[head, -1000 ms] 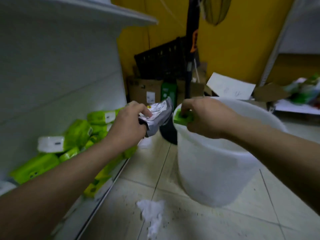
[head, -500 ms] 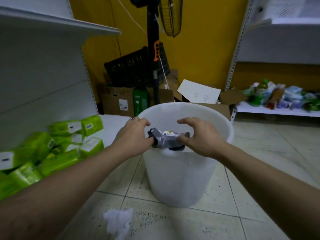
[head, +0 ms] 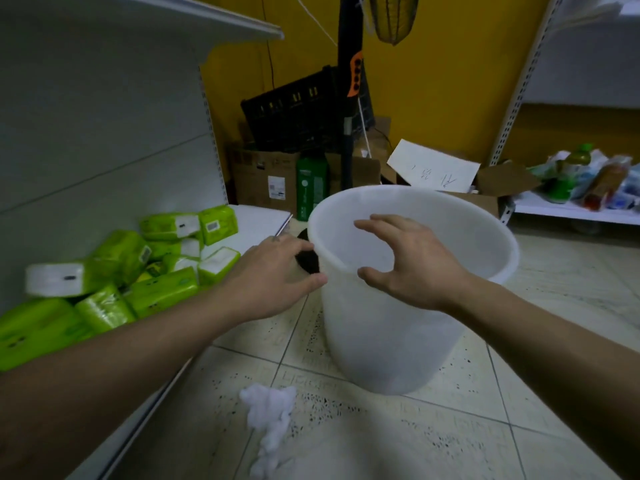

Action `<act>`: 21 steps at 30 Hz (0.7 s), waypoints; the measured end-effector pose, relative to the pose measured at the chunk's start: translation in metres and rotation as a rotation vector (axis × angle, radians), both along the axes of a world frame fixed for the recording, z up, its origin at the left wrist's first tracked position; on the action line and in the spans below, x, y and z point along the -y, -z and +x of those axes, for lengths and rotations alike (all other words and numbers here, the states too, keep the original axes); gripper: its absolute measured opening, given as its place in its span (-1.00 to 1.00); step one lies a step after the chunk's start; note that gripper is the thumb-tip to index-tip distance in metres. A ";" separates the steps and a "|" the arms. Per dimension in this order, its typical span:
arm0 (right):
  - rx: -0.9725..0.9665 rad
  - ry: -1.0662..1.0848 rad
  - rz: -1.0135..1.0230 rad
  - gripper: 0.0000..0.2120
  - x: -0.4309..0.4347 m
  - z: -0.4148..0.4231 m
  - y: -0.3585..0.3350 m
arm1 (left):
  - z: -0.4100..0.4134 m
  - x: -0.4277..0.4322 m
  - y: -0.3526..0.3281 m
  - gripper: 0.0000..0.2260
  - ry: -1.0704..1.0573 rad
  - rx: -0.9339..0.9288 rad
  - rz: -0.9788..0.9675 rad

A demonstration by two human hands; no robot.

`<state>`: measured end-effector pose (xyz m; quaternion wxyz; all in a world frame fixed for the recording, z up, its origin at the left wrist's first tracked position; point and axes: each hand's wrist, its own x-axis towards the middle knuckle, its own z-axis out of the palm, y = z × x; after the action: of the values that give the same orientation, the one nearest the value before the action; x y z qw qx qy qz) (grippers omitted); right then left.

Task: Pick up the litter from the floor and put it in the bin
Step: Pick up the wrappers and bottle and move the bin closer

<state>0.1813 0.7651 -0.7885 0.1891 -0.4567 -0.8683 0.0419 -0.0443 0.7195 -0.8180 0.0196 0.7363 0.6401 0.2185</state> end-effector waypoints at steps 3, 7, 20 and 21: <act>0.048 -0.110 0.063 -0.36 0.014 -0.026 0.008 | -0.018 0.017 0.020 -0.41 0.033 -0.111 -0.072; 0.127 -0.243 0.075 -0.45 0.030 -0.061 0.025 | -0.044 0.039 0.056 -0.41 0.100 -0.262 -0.187; 0.543 -0.175 -0.528 -0.53 0.045 -0.120 0.179 | -0.101 0.082 0.242 -0.33 0.070 -0.034 -0.608; 0.524 -0.163 -0.581 -0.51 0.055 -0.124 0.199 | -0.094 0.079 0.254 -0.34 0.050 0.023 -0.597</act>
<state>0.0576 0.7102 -0.9875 -0.1796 -0.4160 -0.8726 0.1826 -0.1385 0.6407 -1.0716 0.2476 0.7111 0.6574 0.0284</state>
